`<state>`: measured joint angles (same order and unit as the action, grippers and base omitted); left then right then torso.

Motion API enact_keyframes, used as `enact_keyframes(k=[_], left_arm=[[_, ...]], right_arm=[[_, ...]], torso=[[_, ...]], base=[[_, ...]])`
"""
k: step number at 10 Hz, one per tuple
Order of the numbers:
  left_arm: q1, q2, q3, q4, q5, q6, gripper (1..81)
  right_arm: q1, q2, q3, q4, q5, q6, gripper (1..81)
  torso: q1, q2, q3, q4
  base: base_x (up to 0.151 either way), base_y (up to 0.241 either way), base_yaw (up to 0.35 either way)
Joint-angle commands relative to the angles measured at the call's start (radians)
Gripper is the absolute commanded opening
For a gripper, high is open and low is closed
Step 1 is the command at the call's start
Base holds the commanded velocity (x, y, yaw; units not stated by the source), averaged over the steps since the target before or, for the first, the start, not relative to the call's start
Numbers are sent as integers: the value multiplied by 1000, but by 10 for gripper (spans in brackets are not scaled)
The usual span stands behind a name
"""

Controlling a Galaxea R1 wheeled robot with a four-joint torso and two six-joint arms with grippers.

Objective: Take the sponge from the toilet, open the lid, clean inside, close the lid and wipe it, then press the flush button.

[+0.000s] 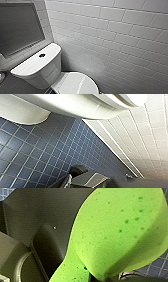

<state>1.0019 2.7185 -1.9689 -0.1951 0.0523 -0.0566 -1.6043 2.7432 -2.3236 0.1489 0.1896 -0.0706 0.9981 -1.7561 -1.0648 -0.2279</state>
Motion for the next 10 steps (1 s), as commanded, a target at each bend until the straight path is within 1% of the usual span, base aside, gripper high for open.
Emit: enact_keyframes(k=[1,5,7,9,10], left_arm=[[-116,29,30,-56,50,-3,811],[-186,83,12,-237,41,-6,811],[-200,80,5,-280,41,-8,811],[-203,49,15,-316,34,-23,811],[-205,23,48,-328,2,-26,811]], right_arm=[[-1,5,-20,-6,-71,0,10],[-9,83,-143,-2,-70,2,10],[-9,89,-146,1,-71,3,10],[-6,91,-147,3,-71,3,10],[-6,91,-147,3,-70,5,10]], torso=[[0,0,0,0],[0,0,0,0],[0,0,0,0],[0,0,0,0],[0,0,0,0]], base=[[0,0,0],[0,0,0],[0,0,0],[0,0,0],[0,0,0]])
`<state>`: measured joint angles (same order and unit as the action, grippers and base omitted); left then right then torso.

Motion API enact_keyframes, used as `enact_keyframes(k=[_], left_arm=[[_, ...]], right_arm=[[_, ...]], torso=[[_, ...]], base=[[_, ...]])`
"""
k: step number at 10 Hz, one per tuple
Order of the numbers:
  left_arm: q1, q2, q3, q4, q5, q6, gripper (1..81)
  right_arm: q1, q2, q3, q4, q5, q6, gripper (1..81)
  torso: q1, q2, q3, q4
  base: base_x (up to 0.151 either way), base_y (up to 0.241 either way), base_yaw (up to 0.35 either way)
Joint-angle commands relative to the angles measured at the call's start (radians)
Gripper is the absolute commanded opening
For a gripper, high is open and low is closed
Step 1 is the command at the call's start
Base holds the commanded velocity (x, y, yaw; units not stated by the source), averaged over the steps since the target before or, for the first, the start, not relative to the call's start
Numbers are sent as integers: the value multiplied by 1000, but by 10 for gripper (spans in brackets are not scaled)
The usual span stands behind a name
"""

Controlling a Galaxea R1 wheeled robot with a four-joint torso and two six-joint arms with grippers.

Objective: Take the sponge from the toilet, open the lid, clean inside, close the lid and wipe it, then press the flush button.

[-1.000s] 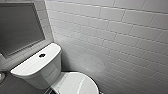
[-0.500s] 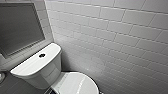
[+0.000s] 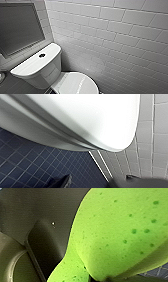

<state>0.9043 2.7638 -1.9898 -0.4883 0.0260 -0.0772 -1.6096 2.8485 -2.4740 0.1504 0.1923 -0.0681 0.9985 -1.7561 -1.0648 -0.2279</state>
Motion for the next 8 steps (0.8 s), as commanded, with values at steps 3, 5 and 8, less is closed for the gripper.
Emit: enact_keyframes(k=[3,5,8], left_arm=[[-106,-105,203,-42,-60,-18,811],[-101,-104,215,-44,-61,-35,811],[-101,-84,201,-52,-69,-87,811]], right_arm=[[4,-9,0,0,-74,1,10],[4,-5,0,0,-74,2,10],[6,-5,-2,1,-74,2,10]], torso=[[0,0,0,0],[0,0,0,0],[0,0,0,0]], base=[[0,0,0],[0,0,0],[0,0,0]])
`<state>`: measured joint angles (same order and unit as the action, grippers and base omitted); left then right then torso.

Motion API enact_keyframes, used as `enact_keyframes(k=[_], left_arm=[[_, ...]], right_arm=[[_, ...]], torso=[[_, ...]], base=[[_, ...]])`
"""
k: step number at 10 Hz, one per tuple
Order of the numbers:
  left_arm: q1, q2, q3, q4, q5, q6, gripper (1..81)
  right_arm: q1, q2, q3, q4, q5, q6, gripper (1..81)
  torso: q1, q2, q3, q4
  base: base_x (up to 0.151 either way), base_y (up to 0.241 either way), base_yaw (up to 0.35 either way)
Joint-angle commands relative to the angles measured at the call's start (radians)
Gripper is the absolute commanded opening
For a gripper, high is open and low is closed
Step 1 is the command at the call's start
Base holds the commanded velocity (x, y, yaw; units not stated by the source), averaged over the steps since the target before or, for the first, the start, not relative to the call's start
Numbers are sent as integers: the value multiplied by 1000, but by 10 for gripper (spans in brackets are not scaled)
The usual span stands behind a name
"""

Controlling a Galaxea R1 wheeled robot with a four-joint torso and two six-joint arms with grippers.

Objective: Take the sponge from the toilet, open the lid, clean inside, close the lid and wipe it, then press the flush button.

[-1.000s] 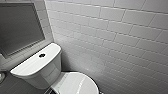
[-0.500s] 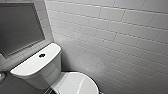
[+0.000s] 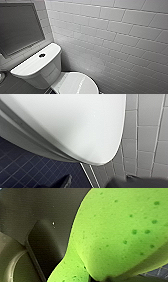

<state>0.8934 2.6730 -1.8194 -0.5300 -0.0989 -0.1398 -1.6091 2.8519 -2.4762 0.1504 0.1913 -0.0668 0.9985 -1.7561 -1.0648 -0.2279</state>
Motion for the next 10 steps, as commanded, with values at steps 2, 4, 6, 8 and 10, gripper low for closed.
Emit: enact_keyframes(k=[2,4,6,8,10], left_arm=[[-90,18,25,-8,2,-56,811],[-90,29,-6,-13,-4,-69,811],[-90,42,-49,-15,-4,-84,811],[-96,52,-64,-15,-4,-98,811],[-115,53,-61,-15,-22,-104,811]], right_arm=[[5,-4,-1,0,-72,1,10],[5,-4,-1,0,-73,1,10],[4,-1,-3,0,-73,1,10],[4,-1,-3,0,-72,1,10],[4,-1,-3,0,-73,1,10]], torso=[[0,0,0,0],[0,0,0,0],[0,0,0,0],[0,0,0,0],[0,0,0,0]], base=[[0,0,0],[0,0,0],[0,0,0],[0,0,0],[0,0,0]])
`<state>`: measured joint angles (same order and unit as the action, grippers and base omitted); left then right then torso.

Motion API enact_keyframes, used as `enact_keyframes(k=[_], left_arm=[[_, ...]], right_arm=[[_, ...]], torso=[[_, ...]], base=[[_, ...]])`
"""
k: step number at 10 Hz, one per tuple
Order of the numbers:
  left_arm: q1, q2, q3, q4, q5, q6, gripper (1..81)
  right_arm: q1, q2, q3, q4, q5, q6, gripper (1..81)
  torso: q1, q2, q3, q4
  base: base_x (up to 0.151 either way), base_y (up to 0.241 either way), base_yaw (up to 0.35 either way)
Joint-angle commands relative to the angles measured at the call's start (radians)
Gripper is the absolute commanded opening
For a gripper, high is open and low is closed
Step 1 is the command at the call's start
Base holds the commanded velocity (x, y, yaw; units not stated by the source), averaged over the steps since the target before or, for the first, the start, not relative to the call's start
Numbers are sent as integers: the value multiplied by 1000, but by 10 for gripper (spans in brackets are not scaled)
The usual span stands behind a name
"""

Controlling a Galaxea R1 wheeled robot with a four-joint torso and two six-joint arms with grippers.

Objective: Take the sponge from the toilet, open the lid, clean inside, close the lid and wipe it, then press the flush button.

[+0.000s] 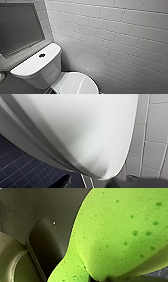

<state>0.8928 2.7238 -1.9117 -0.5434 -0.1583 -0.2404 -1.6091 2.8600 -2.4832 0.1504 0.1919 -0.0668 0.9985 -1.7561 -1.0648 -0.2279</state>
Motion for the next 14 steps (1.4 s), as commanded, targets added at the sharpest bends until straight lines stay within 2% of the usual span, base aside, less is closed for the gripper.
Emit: enact_keyframes(k=[1,4,6,12,14], left_arm=[[-122,5,33,-1,37,-7,811],[-130,7,25,-1,36,-14,811],[-131,19,-10,-1,17,-49,811],[-159,-44,65,0,-46,-129,811],[-160,-45,71,2,-67,-132,811]], right_arm=[[4,-9,4,0,-74,1,10],[2,-6,4,0,-72,1,10],[1,-6,1,0,-72,1,10],[2,-2,3,0,-72,1,10],[4,-2,3,1,-74,1,10]], torso=[[0,0,0,0],[0,0,0,0],[0,0,0,0],[0,0,0,0],[0,0,0,0]], base=[[0,0,0],[0,0,0],[0,0,0],[0,0,0],[0,0,0]])
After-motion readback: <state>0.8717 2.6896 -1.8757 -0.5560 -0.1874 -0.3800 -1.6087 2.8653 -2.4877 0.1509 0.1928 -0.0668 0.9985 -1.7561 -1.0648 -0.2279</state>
